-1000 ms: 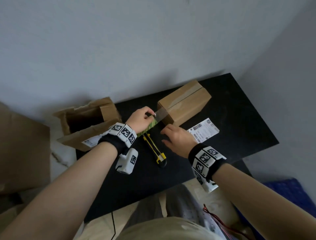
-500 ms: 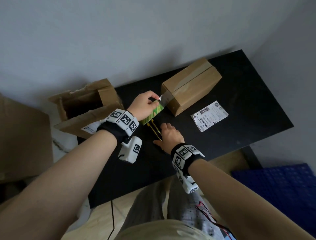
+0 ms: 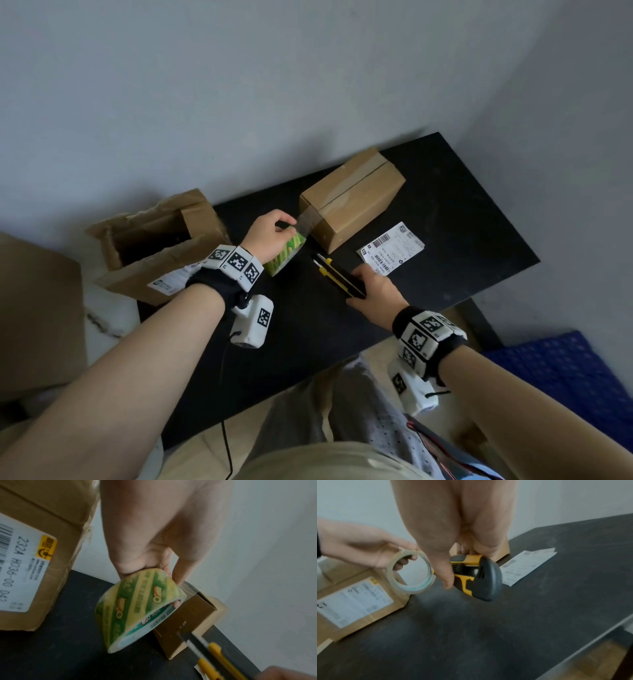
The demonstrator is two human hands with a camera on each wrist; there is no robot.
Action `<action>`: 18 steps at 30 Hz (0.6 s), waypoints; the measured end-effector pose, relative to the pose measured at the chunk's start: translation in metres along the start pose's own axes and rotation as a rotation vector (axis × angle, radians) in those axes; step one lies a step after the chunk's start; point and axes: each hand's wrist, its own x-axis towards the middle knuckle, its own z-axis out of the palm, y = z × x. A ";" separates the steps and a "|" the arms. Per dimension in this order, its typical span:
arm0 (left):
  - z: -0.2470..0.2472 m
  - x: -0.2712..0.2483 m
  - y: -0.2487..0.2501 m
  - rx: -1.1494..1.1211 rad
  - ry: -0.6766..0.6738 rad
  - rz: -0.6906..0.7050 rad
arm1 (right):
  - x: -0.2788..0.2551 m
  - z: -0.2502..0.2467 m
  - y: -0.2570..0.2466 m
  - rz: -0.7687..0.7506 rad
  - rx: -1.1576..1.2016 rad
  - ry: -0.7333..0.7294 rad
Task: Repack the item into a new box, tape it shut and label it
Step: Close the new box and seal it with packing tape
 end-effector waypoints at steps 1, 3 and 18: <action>0.001 0.000 0.000 0.004 0.015 -0.001 | -0.005 -0.006 0.000 -0.017 0.033 0.026; 0.003 0.001 0.001 0.013 0.044 -0.004 | -0.014 -0.017 -0.003 -0.051 0.089 0.086; 0.016 0.002 0.003 0.089 0.189 -0.029 | -0.014 -0.020 -0.065 -0.264 -0.508 0.356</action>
